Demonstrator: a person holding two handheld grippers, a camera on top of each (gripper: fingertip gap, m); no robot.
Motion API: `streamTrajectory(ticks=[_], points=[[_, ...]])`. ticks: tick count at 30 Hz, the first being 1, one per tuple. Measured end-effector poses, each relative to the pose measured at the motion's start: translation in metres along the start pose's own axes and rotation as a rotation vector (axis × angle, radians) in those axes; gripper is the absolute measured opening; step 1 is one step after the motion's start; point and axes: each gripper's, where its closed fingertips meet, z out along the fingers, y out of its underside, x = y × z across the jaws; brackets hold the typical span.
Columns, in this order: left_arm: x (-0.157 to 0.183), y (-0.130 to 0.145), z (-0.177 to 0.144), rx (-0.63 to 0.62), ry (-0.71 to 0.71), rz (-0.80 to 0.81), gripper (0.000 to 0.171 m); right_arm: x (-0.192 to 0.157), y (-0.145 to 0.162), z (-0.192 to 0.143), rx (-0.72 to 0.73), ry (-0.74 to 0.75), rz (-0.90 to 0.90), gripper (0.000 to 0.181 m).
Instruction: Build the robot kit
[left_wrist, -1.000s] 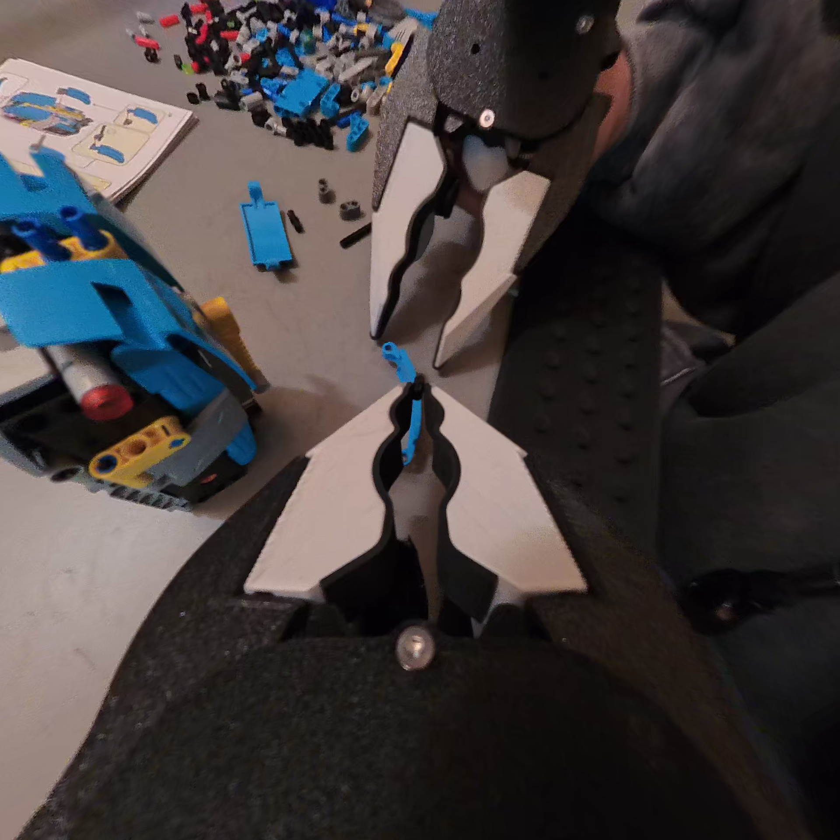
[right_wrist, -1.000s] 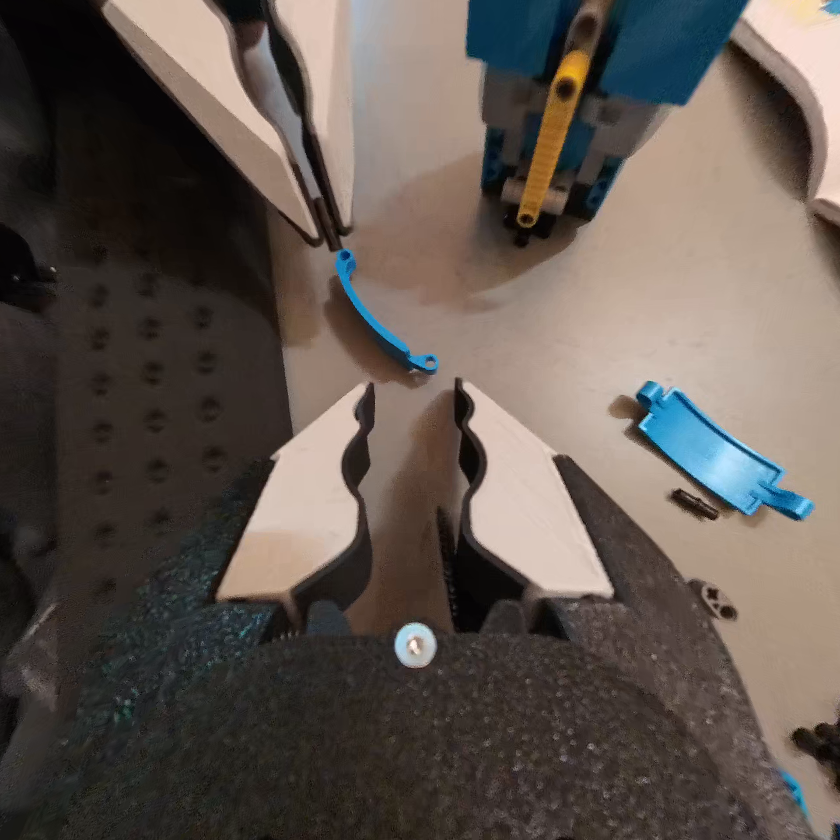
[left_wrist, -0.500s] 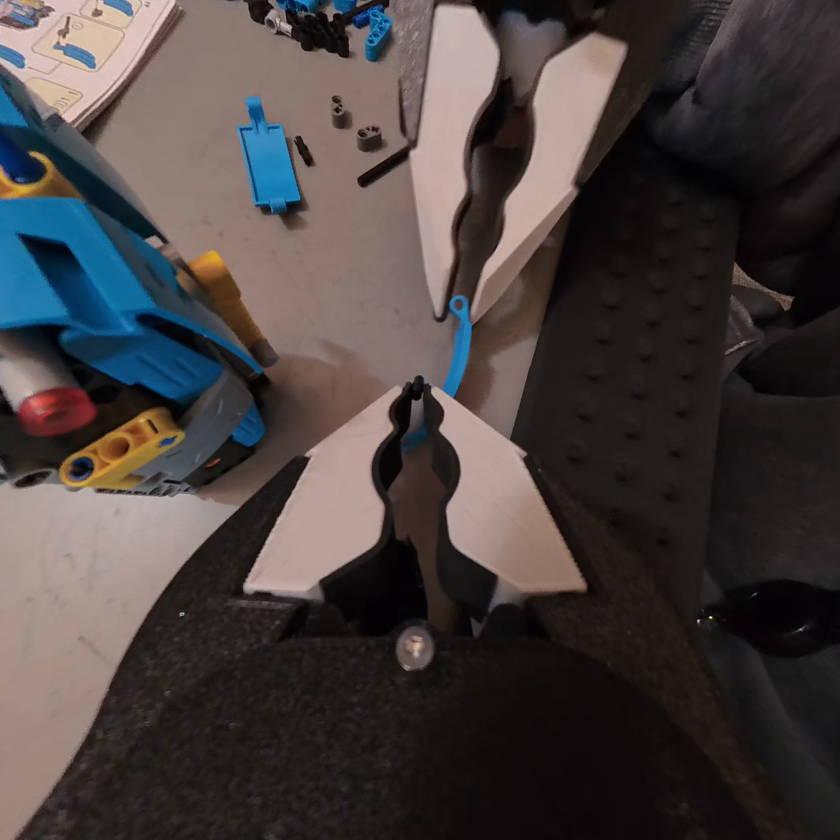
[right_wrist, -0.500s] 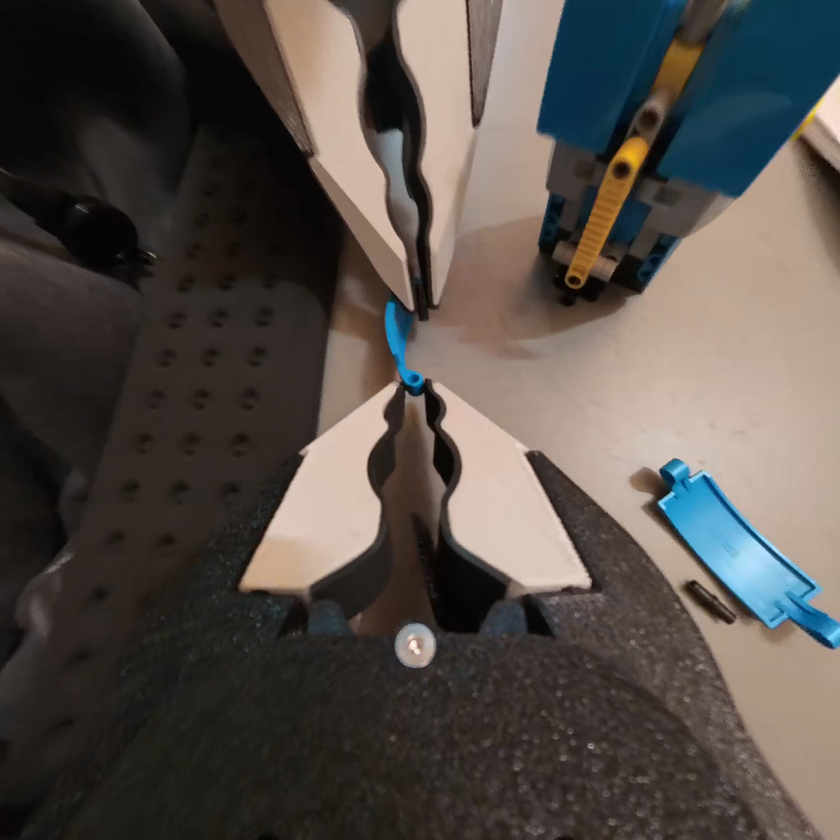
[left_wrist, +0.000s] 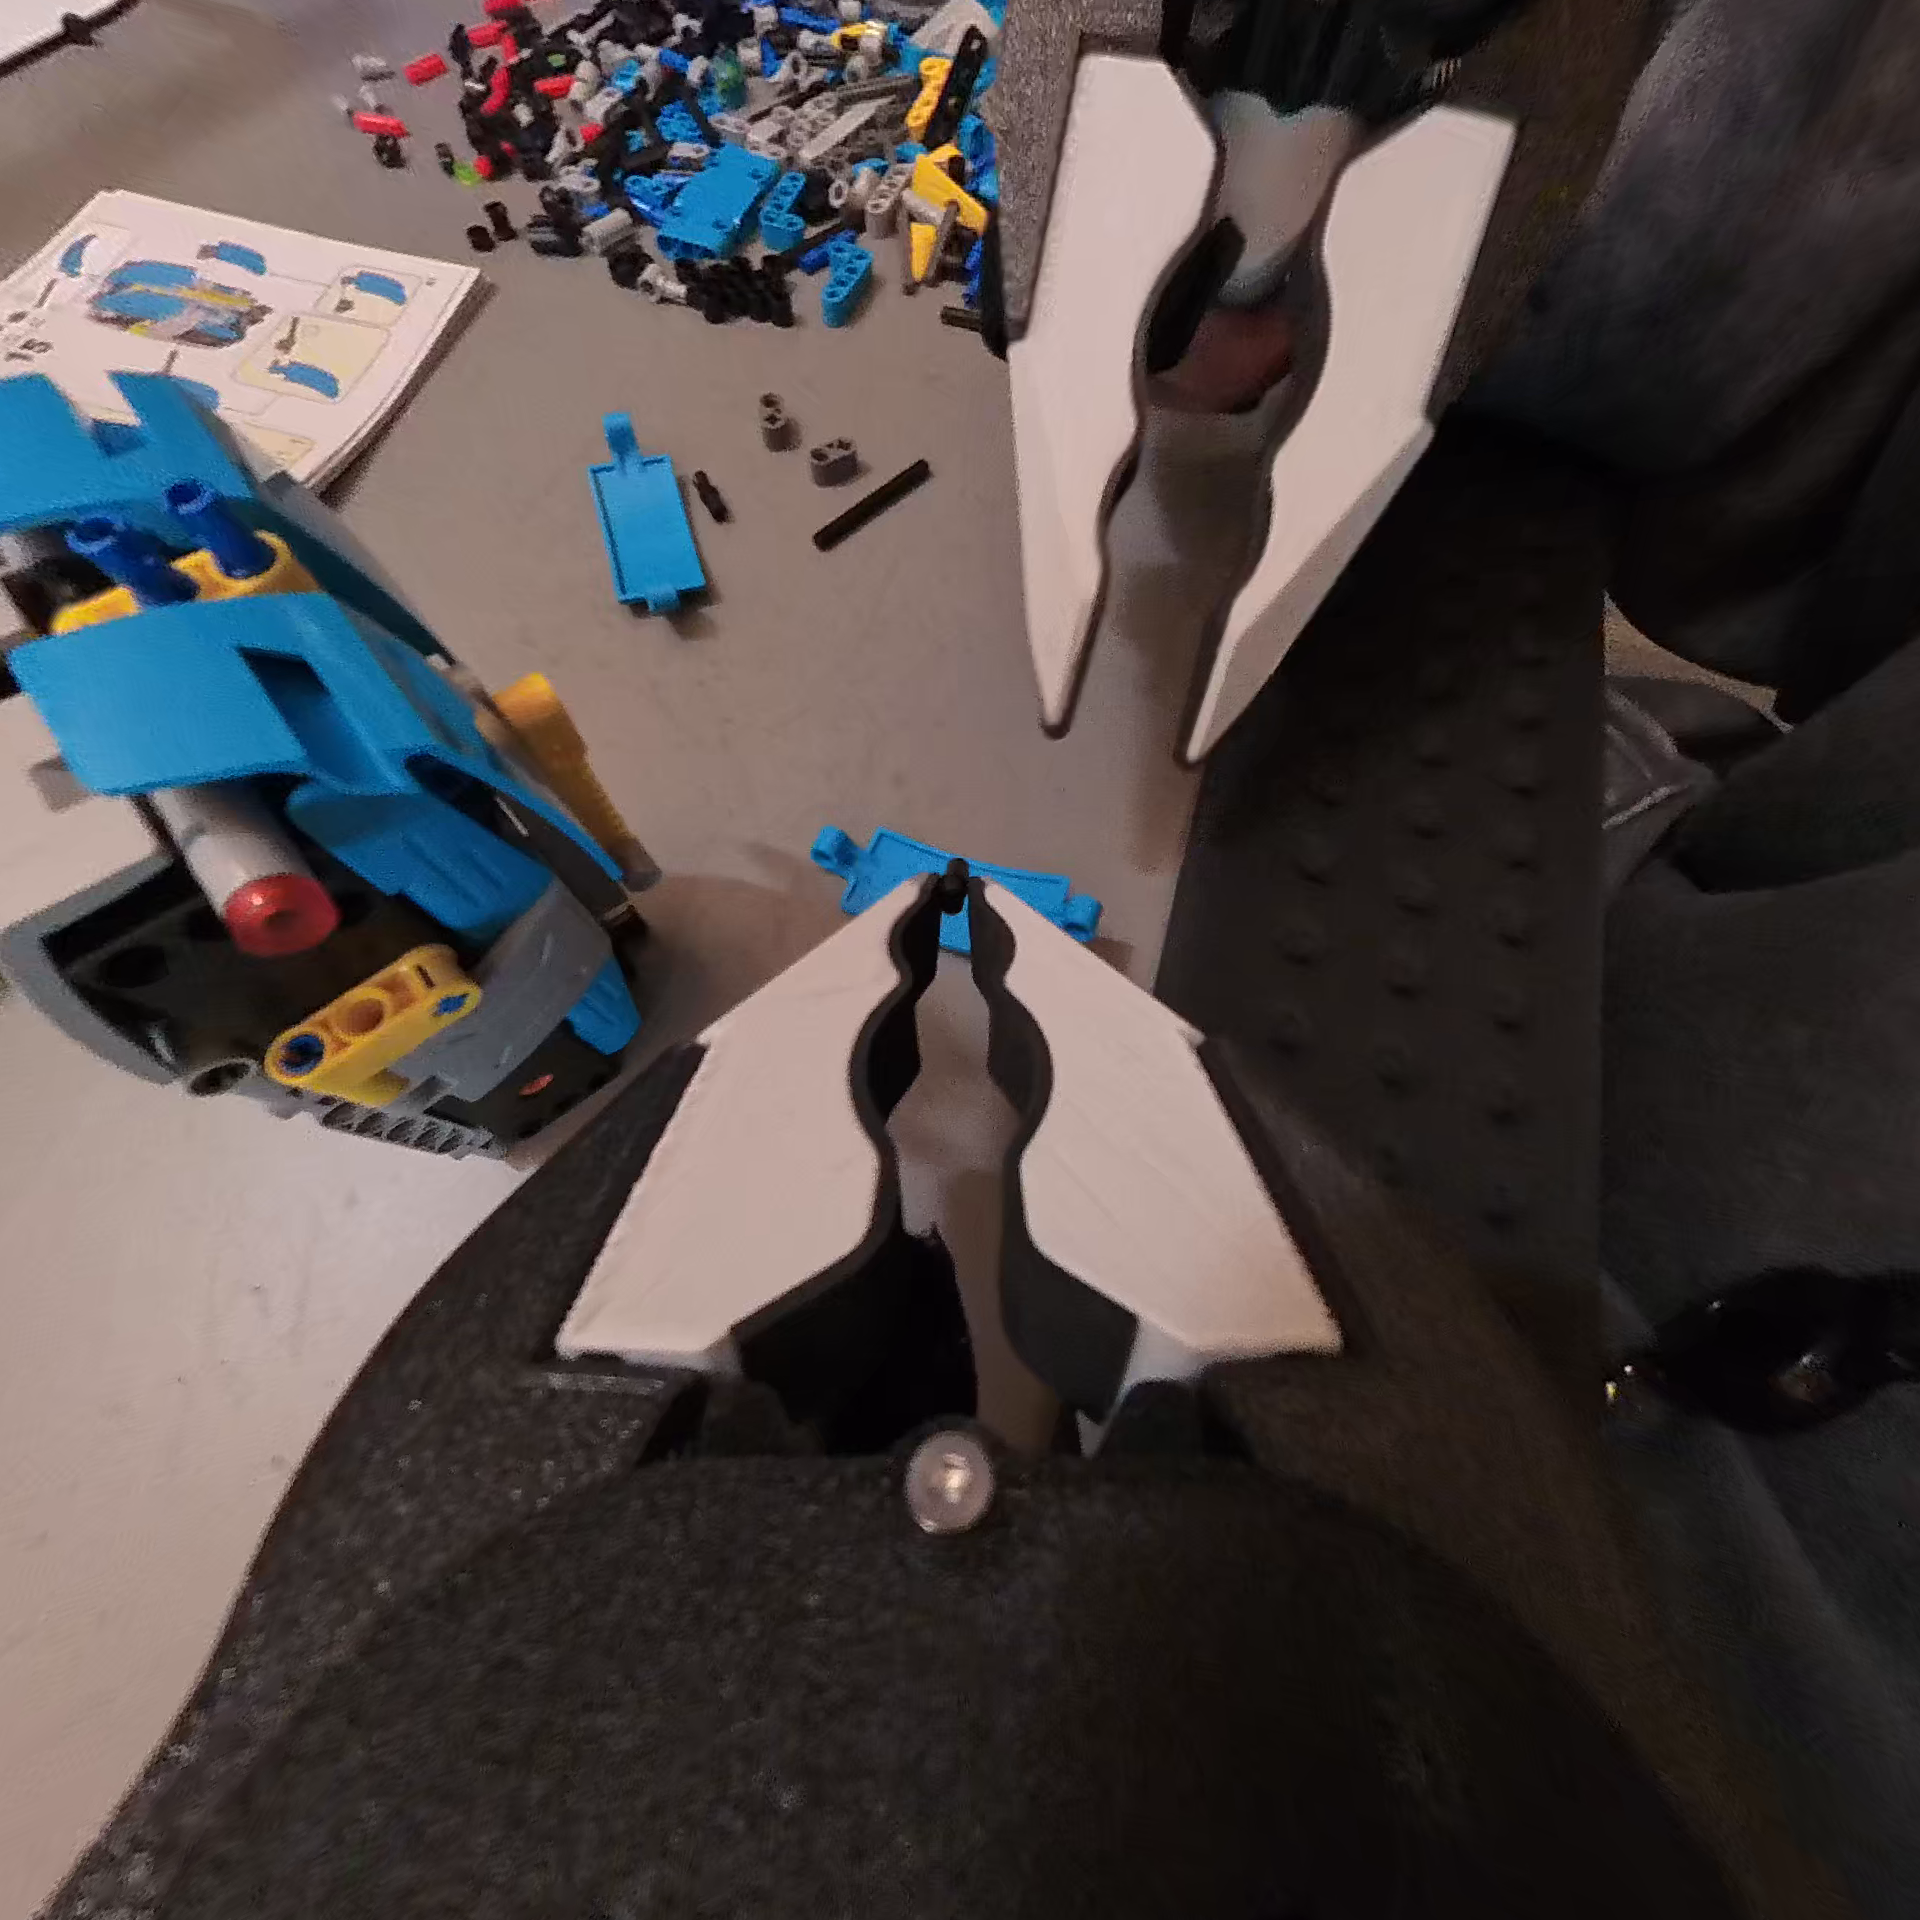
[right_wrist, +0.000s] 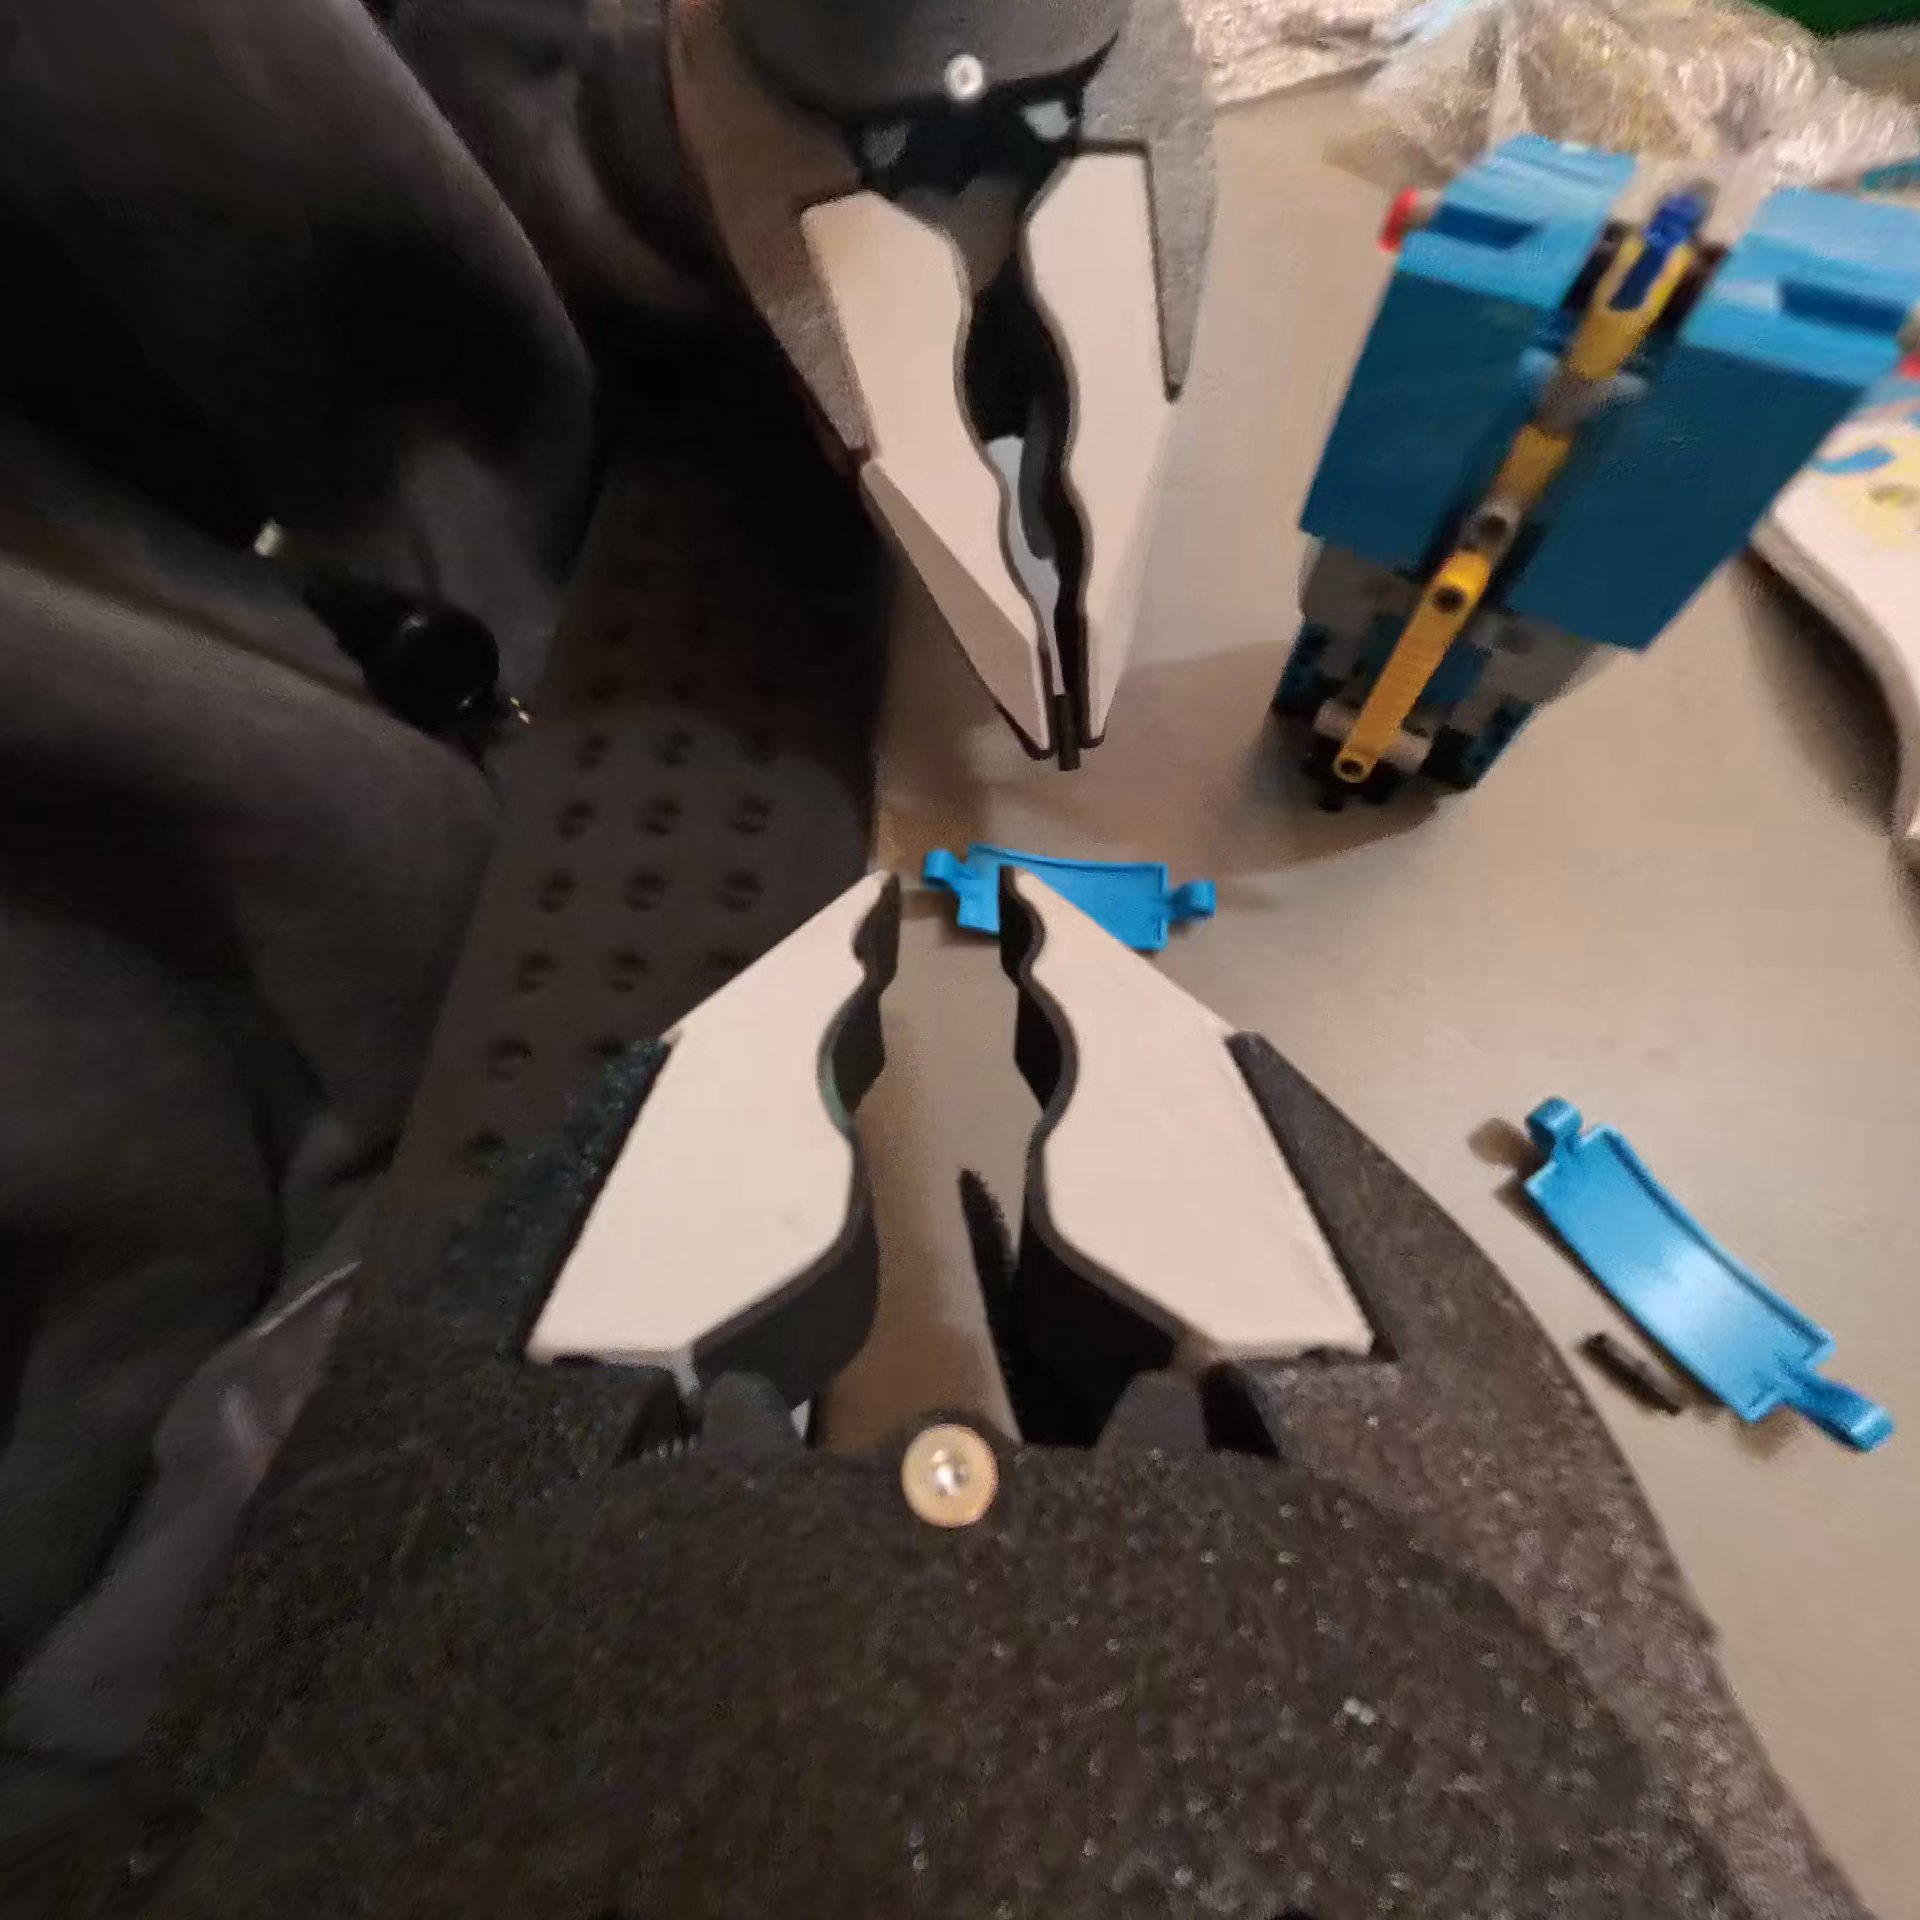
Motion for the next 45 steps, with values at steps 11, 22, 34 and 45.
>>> streamTrajectory(ticks=[11,22,34,45], points=[[0.000,0.008,-0.008,-0.019,0.016,-0.001,0.004,0.002,0.018,0.039,-0.153,0.113,-0.274,0.026],[0.002,0.011,-0.026,0.009,-0.020,-0.017,0.005,0.009,0.022,0.050,-0.170,0.182,-0.381,0.008],[0.031,-0.055,-0.048,0.388,0.180,-0.045,0.004,-0.013,-0.065,-0.012,0.404,-0.227,0.222,0.006],[0.041,-0.054,-0.044,0.380,0.188,0.060,0.004,-0.019,-0.061,-0.003,0.358,-0.235,0.192,0.006]])
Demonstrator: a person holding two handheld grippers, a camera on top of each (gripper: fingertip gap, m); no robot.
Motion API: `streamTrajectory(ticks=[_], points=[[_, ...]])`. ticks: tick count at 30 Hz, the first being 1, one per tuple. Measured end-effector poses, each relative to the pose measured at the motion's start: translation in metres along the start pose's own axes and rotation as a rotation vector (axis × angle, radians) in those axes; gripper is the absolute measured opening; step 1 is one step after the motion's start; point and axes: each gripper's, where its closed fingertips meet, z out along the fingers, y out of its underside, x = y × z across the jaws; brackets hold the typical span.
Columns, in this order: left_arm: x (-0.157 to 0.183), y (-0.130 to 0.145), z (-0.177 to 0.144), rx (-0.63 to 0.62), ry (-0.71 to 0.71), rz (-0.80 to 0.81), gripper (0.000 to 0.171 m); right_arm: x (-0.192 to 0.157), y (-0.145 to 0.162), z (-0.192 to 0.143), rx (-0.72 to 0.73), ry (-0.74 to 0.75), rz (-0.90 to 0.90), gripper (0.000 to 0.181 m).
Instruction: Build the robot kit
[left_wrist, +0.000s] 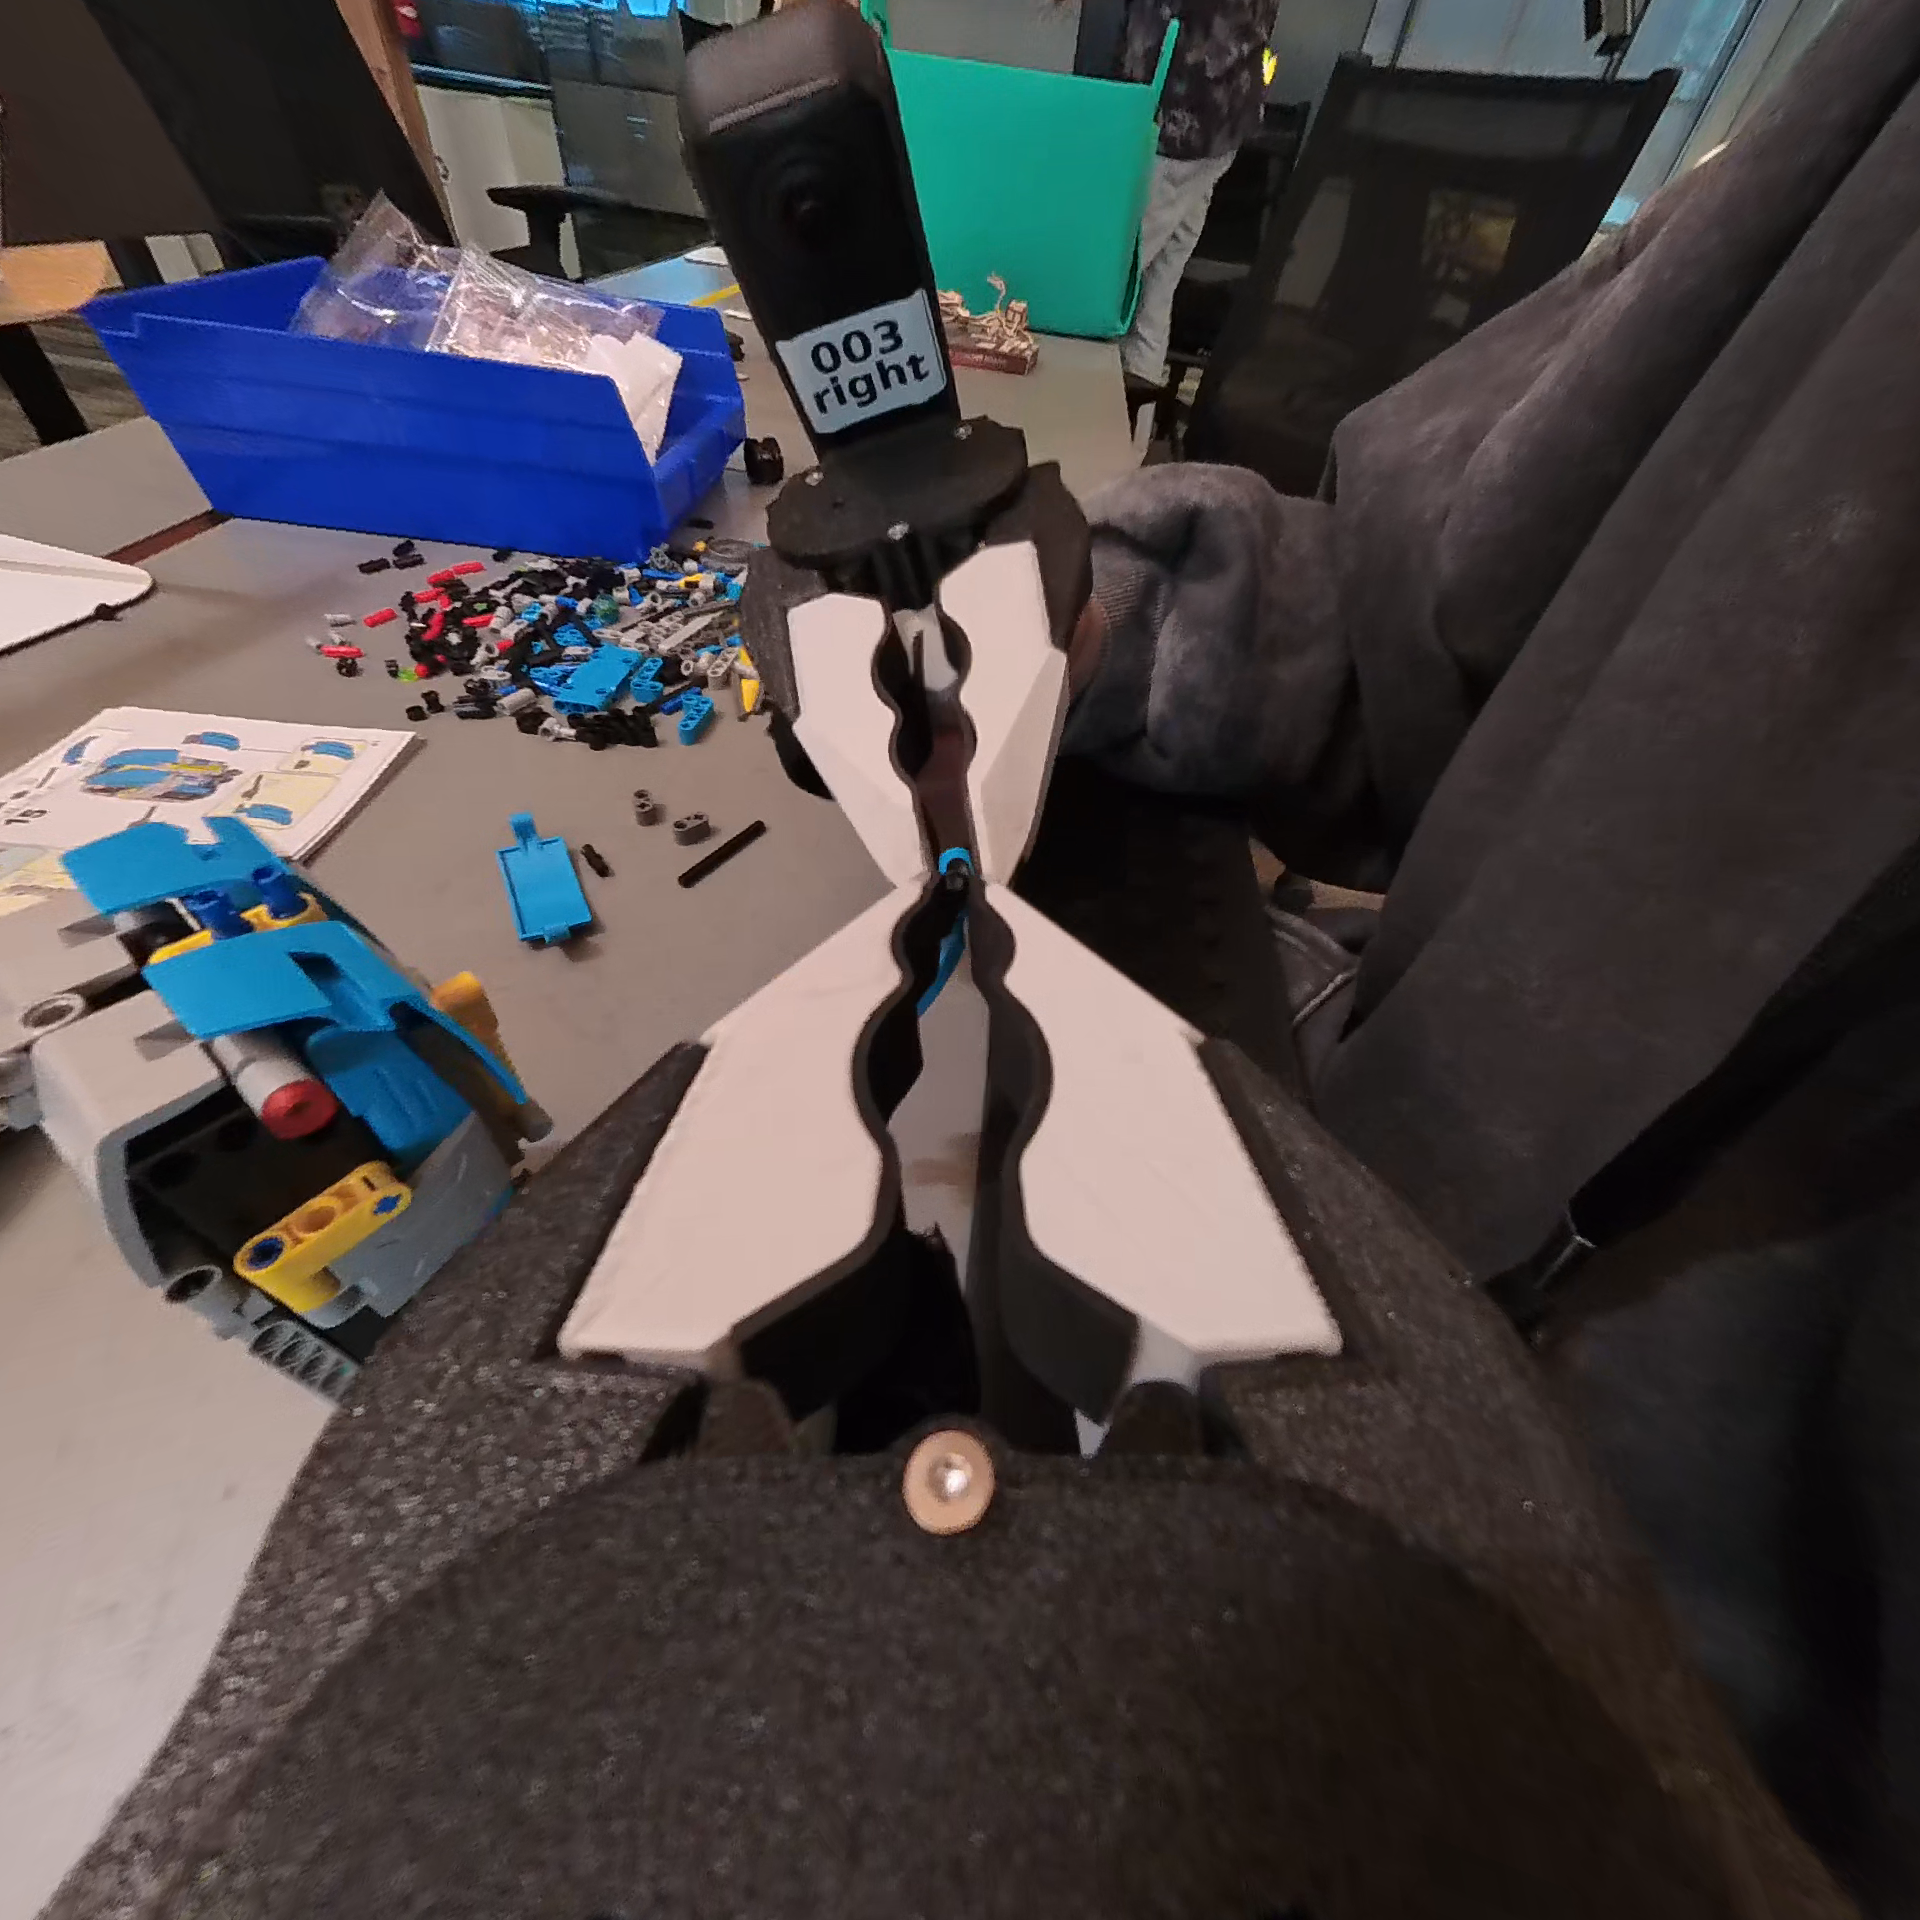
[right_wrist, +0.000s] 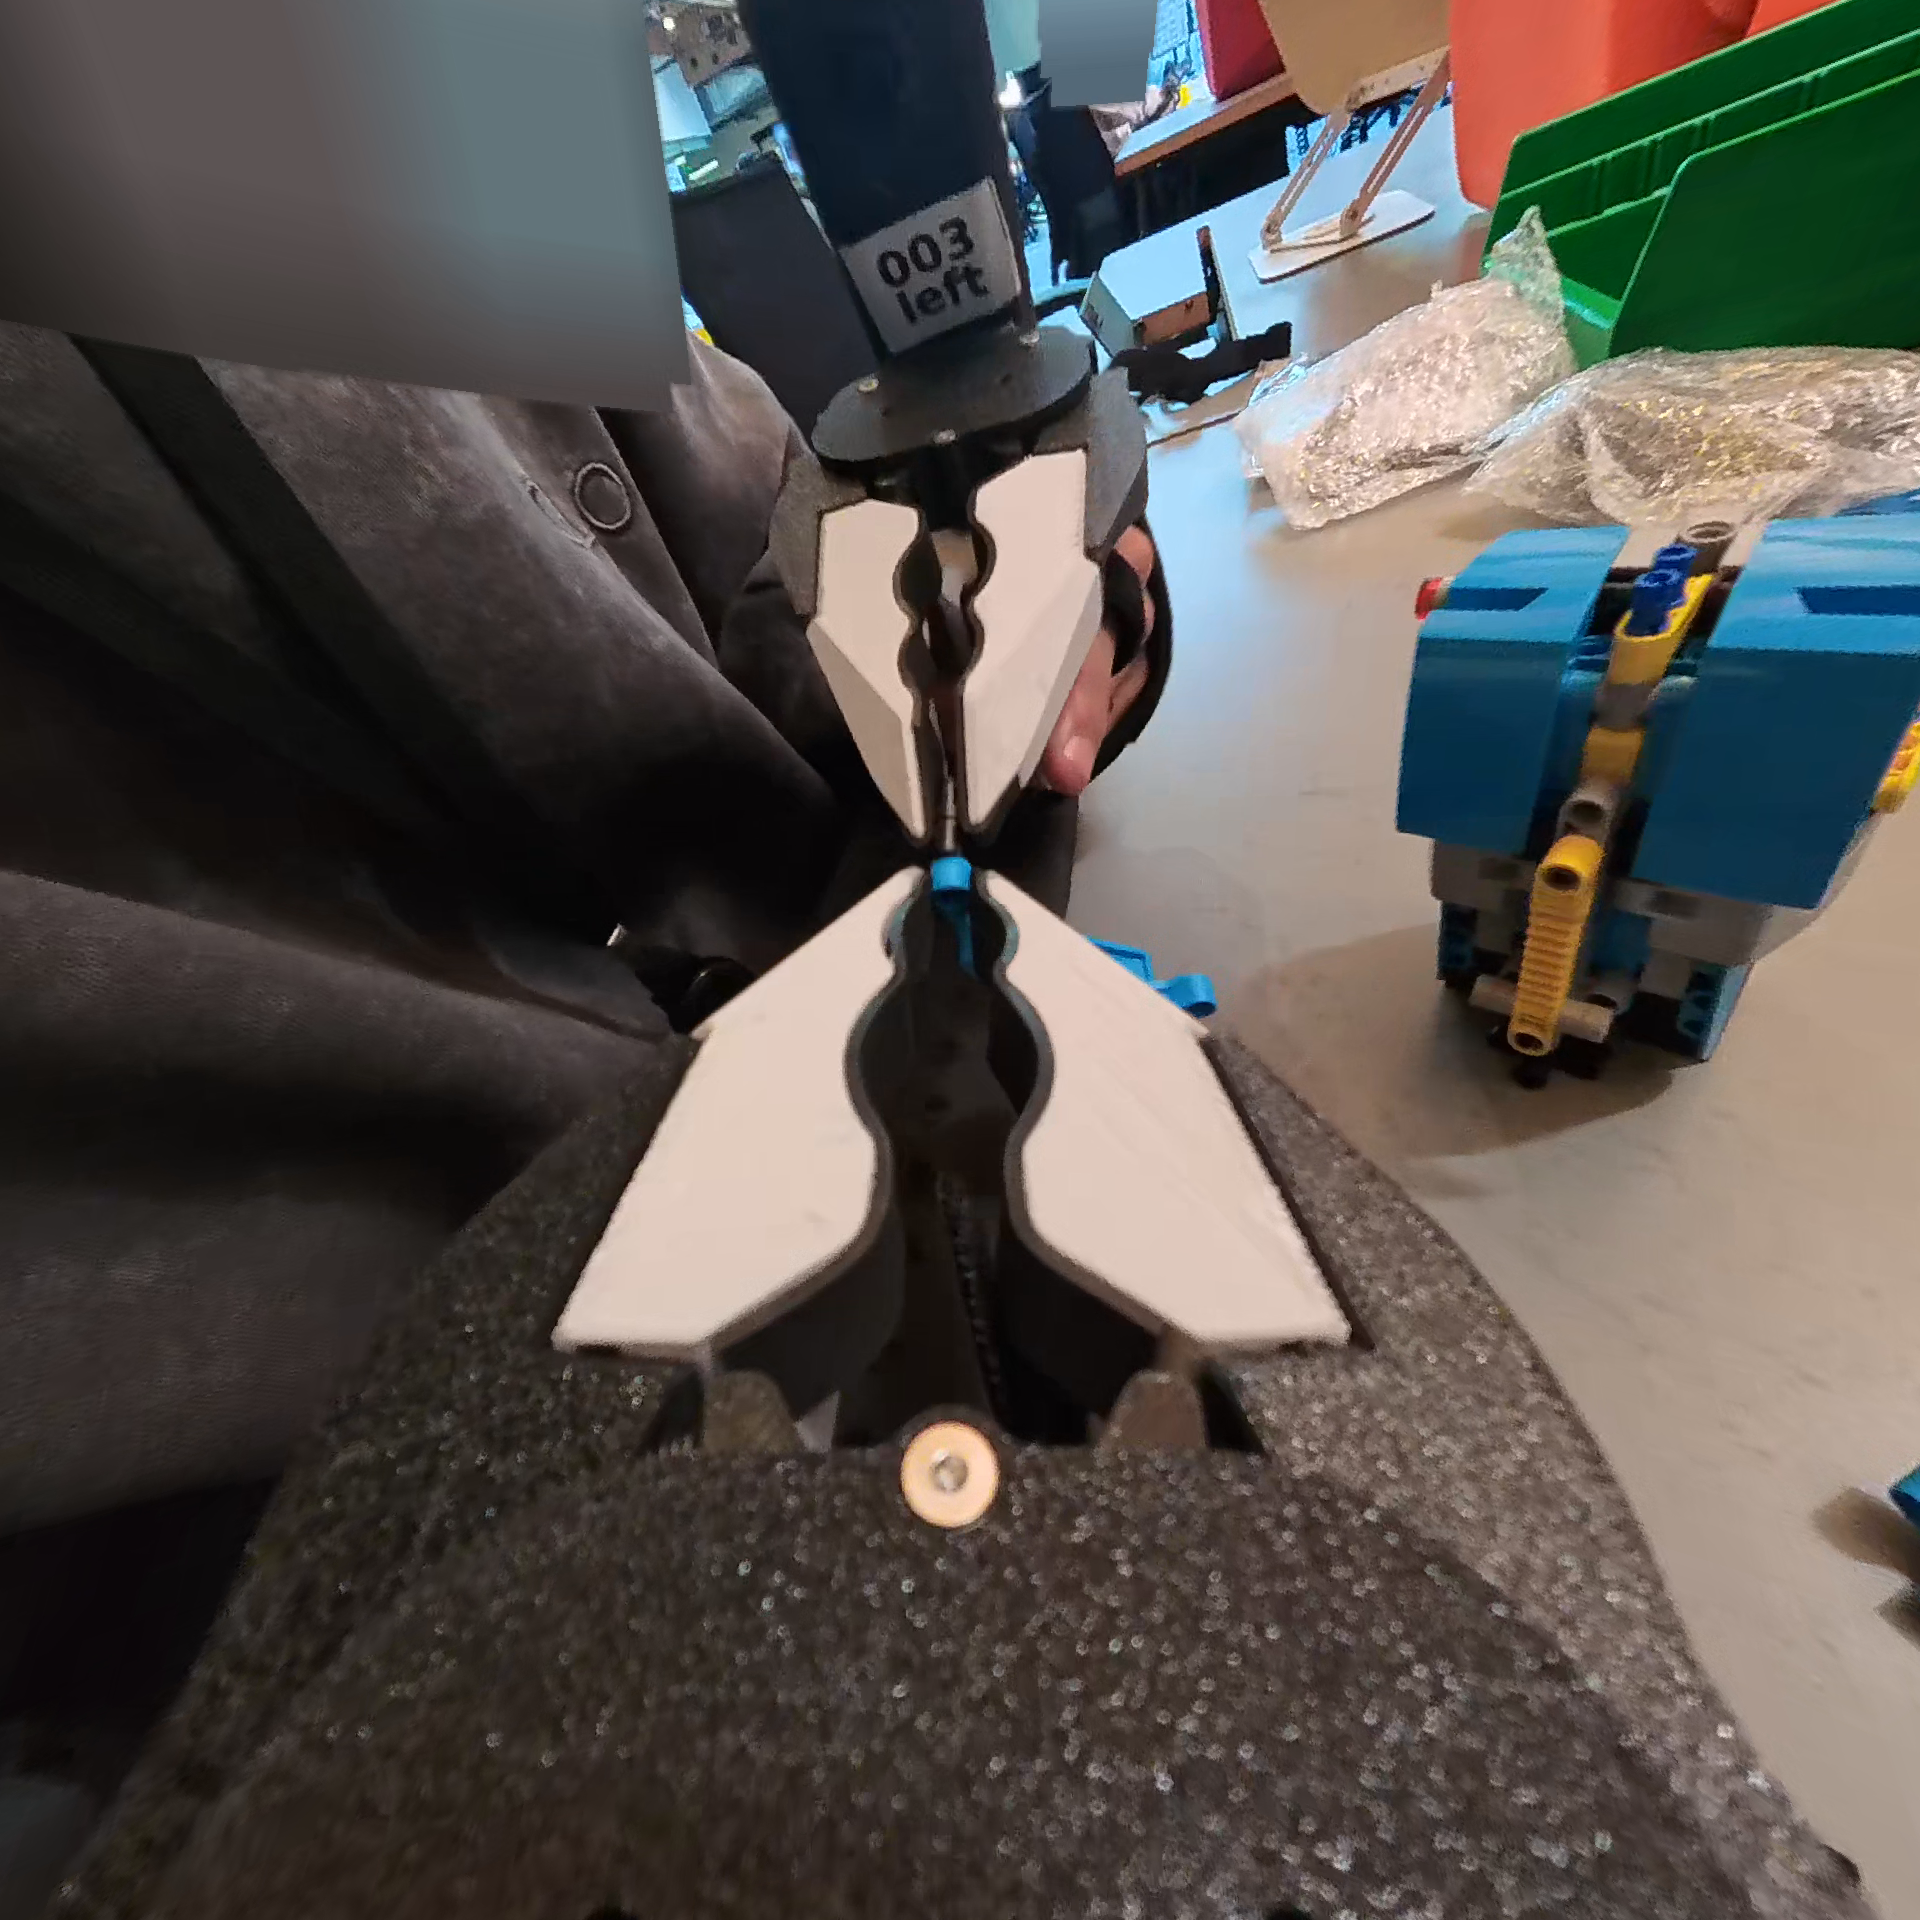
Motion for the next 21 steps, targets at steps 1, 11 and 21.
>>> streamTrajectory(ticks=[1,11,21], points=[[-0.001,0.001,0.000,-0.010,-0.005,0.007,0.003,0.001,0.001,0.000,-0.004,0.009,-0.005,0.006],[-0.006,0.017,0.003,-0.073,-0.002,-0.127,0.003,0.011,0.011,0.002,-0.095,0.140,-0.156,0.005],[-0.020,0.007,0.001,0.022,0.068,-0.619,0.002,0.029,-0.001,-0.003,-0.276,0.559,-0.709,0.005]])
